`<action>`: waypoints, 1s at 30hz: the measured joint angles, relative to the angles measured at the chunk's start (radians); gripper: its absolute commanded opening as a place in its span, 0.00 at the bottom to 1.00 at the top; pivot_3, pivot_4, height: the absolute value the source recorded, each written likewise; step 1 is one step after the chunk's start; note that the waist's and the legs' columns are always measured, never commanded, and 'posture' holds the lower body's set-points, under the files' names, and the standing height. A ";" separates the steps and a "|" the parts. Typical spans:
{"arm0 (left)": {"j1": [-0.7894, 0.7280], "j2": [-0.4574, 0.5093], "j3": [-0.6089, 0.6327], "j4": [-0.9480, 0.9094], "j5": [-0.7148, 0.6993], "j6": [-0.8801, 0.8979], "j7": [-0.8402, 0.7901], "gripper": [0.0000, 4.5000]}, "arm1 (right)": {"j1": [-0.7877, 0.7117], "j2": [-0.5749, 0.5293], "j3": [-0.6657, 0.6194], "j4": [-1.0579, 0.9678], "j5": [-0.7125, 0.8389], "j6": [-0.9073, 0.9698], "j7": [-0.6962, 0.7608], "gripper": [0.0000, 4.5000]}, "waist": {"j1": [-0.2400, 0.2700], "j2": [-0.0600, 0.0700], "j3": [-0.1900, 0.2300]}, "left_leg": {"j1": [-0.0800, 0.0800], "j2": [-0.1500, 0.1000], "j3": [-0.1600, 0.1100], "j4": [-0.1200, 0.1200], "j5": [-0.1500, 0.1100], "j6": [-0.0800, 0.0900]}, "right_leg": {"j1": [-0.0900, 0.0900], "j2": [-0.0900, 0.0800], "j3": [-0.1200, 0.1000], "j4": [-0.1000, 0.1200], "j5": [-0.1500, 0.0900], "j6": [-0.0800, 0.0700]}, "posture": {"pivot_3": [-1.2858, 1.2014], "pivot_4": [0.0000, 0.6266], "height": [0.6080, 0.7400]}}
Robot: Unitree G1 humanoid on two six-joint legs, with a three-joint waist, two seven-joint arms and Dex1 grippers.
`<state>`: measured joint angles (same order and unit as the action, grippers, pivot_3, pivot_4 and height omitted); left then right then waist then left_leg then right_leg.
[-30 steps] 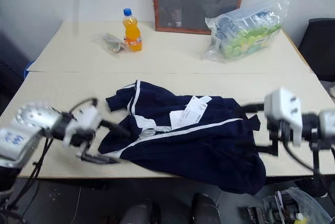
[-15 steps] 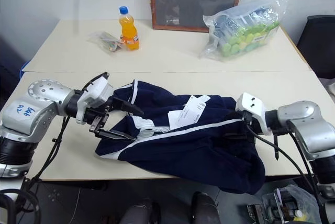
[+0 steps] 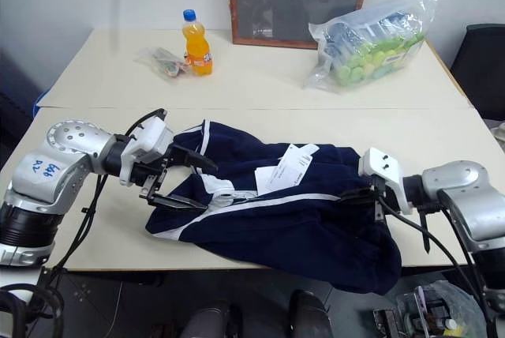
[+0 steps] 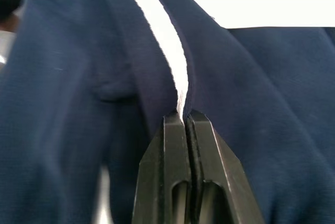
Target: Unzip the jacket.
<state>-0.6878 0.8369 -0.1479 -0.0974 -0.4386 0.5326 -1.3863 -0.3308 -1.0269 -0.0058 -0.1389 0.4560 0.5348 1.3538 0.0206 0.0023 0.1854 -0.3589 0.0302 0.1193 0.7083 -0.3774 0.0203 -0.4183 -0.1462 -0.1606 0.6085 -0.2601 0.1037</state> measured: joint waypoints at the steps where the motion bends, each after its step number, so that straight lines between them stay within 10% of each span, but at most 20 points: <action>1: -0.004 -0.004 -0.005 0.002 0.005 -0.005 -0.003 1.00 | 0.034 -0.013 -0.037 -0.055 0.040 0.028 0.008 0.00 | 0.002 0.000 0.000 | 0.000 0.000 0.000 0.000 0.000 0.000 | 0.000 0.000 0.000 0.000 0.000 0.000 | 0.52 0.24 1.00; 14: -0.014 -0.023 -0.023 0.072 0.037 -0.066 -0.023 1.00 | 0.647 -0.038 -0.345 -0.584 0.199 0.156 -0.051 0.00 | 0.004 -0.002 0.000 | 0.004 0.000 -0.010 0.001 -0.001 0.000 | 0.005 0.000 0.000 -0.001 0.000 0.001 | 0.52 0.24 1.00; 27: -0.018 -0.047 -0.030 0.113 0.090 -0.128 -0.035 1.00 | 0.646 -0.063 -0.324 -0.573 0.132 0.096 -0.066 0.86 | 0.005 -0.002 0.001 | 0.004 0.000 -0.011 0.002 -0.001 0.001 | 0.006 0.000 0.000 -0.001 0.000 0.001 | 0.52 0.24 1.00; 30: -0.023 -0.055 -0.033 0.117 0.096 -0.133 -0.036 1.00 | 0.531 -0.076 -0.380 -0.550 0.227 0.120 -0.050 0.86 | 0.004 -0.002 0.001 | 0.004 0.000 -0.011 0.002 -0.001 0.001 | 0.005 0.000 0.000 -0.001 0.000 0.001 | 0.52 0.24 1.00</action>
<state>-0.7108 0.7816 -0.1810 0.0197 -0.3424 0.3999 -1.4218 0.2007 -1.1025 -0.3855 -0.6890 0.6825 0.6543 1.3038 0.0250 0.0000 0.1859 -0.3551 0.0301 0.1088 0.7103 -0.3786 0.0210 -0.4130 -0.1466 -0.1606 0.6074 -0.2596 0.1042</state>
